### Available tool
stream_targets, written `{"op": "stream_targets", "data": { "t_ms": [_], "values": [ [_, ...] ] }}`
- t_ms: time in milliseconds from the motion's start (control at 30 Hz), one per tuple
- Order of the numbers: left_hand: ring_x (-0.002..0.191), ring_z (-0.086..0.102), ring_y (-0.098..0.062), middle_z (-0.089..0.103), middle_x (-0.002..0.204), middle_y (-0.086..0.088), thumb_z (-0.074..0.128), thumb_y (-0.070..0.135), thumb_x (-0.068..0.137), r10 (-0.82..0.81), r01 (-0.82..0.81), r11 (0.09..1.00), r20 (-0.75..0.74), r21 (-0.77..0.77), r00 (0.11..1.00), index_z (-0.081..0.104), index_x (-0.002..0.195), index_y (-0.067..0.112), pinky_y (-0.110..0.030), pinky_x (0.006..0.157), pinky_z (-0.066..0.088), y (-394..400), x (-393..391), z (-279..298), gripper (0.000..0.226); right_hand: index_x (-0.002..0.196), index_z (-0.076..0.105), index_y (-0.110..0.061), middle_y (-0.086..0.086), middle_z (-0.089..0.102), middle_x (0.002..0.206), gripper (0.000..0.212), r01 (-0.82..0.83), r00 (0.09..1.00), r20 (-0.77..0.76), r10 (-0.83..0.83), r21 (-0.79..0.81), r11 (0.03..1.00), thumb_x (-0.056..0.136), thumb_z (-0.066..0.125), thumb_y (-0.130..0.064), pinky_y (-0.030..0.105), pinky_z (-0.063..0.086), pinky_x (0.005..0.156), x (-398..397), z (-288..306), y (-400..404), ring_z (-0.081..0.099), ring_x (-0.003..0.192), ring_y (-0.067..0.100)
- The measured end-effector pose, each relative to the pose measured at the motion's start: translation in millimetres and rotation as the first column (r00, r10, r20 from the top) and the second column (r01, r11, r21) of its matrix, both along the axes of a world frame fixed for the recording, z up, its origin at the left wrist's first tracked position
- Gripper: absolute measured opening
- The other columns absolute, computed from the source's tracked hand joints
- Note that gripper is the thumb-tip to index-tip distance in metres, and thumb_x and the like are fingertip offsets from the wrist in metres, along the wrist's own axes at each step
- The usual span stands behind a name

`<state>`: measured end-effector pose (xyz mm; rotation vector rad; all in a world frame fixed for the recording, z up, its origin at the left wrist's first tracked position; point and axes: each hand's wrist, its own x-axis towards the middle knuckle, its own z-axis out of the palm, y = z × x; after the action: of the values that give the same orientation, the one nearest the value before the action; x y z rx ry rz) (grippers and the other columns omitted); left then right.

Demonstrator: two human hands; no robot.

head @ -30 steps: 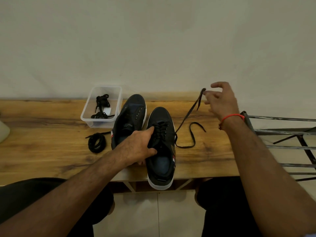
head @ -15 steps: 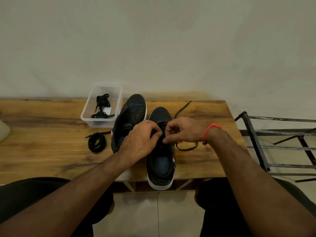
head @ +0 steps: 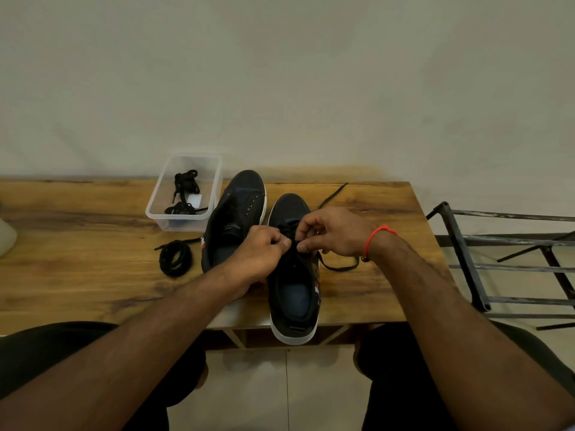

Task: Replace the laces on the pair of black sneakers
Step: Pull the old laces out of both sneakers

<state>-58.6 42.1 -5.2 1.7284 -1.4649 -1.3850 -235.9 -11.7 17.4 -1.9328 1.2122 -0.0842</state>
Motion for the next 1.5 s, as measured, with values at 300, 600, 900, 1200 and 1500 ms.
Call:
{"op": "stream_targets", "data": {
  "t_ms": [300, 600, 900, 1200, 1500],
  "values": [
    [0.081, 0.053, -0.013, 0.059, 0.101, -0.003, 0.053, 0.028, 0.104, 0.179, -0.121, 0.952, -0.190, 0.281, 0.965, 0.058, 0.129, 0.030, -0.042, 0.086, 0.055, 0, -1, 1, 0.025, 0.092, 0.066, -0.018, -0.002, 0.066, 0.083, 0.002, 0.085, 0.992, 0.081, -0.095, 0.117, 0.990, 0.094, 0.066, -0.019, 0.034, 0.060, 0.072, -2, 0, -1, 0.066, 0.076, 0.013],
    [0.075, 0.053, -0.011, 0.055, 0.091, -0.003, 0.048, 0.030, 0.106, 0.125, -0.087, 0.972, -0.166, 0.217, 0.978, 0.064, 0.120, 0.013, -0.030, 0.066, 0.052, 2, -3, -3, 0.027, 0.075, 0.054, -0.023, 0.000, 0.047, 0.078, 0.016, 0.225, 0.948, 0.140, -0.287, 0.346, 0.911, 0.091, 0.055, -0.022, 0.036, 0.047, 0.073, 6, -7, 1, 0.046, 0.080, 0.020],
    [0.069, 0.061, -0.010, 0.064, 0.081, 0.003, 0.068, 0.028, 0.096, 0.075, -0.080, 0.995, -0.082, -0.064, 0.994, 0.068, 0.096, 0.024, -0.025, 0.056, 0.052, 5, -1, -6, 0.004, 0.084, 0.059, -0.019, 0.004, 0.053, 0.086, 0.010, 0.233, 0.939, 0.160, -0.304, 0.355, 0.906, 0.094, 0.056, -0.020, 0.033, 0.046, 0.069, 3, -2, -1, 0.049, 0.071, 0.013],
    [0.085, 0.051, -0.015, 0.058, 0.096, -0.005, 0.057, 0.034, 0.100, 0.272, -0.214, 0.948, -0.246, 0.236, 0.930, 0.070, 0.112, 0.017, -0.028, 0.064, 0.041, 2, -9, -10, 0.024, 0.084, 0.059, -0.019, 0.006, 0.069, 0.082, 0.011, 0.268, 0.870, 0.303, -0.390, 0.374, 0.888, 0.085, 0.066, -0.011, 0.029, 0.043, 0.058, 0, -6, -3, 0.051, 0.056, 0.011],
    [0.070, 0.044, -0.010, 0.051, 0.084, 0.003, 0.050, 0.018, 0.092, 0.400, -0.233, 0.900, -0.482, 0.369, 0.779, 0.062, 0.094, 0.020, -0.027, 0.060, 0.034, 4, -4, 4, 0.012, 0.089, 0.059, -0.021, -0.002, 0.051, 0.067, 0.005, 0.297, 0.793, 0.327, -0.515, 0.530, 0.794, 0.085, 0.060, -0.019, 0.026, 0.040, 0.053, 0, 0, -3, 0.041, 0.053, 0.013]
  ]
}}
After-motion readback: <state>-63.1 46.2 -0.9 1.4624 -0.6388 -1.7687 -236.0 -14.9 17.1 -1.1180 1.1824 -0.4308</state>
